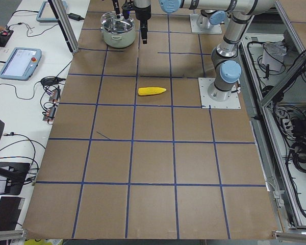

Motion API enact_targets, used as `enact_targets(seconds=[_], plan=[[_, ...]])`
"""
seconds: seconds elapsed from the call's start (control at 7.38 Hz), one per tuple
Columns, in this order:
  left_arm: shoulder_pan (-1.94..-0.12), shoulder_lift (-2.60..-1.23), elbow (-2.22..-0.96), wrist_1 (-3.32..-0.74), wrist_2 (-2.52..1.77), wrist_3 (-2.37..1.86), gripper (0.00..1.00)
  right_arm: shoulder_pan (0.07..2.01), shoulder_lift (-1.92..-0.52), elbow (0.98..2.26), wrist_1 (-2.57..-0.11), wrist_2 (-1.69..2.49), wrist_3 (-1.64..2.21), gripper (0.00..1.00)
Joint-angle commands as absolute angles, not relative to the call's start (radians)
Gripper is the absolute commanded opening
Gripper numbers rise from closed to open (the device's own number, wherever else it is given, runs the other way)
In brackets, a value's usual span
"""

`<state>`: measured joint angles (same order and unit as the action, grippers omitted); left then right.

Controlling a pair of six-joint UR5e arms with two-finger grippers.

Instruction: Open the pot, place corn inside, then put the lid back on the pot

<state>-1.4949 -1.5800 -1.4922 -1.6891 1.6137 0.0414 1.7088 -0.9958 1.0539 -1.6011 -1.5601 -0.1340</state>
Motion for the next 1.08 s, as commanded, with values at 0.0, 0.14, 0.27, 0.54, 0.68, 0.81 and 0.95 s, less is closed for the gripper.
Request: enact_targets(seconds=[0.0,0.14,0.27,0.54,0.68,0.81,0.95], plan=[[-1.494,-1.58,-1.491,-1.689,1.614,0.041,1.0,1.683,-1.038,0.907,-1.368,-1.562,-0.159,0.33],[-1.496,-1.58,-1.491,-1.69,1.612,0.041,1.0,1.634,-1.081,0.89,-1.262,-1.549,-0.188,0.3],[-1.496,-1.578,-1.496,-1.69,1.612,0.041,1.0,1.576,-1.144,0.899,-1.182,-1.548,-0.246,0.3],[-1.464,-1.598,-1.552,-1.689,1.611,0.075,1.0,1.545,-1.173,0.916,-1.127,-1.549,-0.271,0.29],[-1.401,-1.633,-1.624,-1.601,1.606,0.095,1.0,1.549,-1.177,0.94,-1.127,-1.545,-0.27,0.28],[-1.367,-1.661,-1.693,-1.5,1.561,0.136,1.0,1.554,-1.195,0.975,-1.129,-1.542,-0.264,0.27],[-1.341,-1.687,-1.742,-1.423,1.548,0.217,1.0,1.56,-1.234,1.027,-1.146,-1.54,-0.258,0.27]])
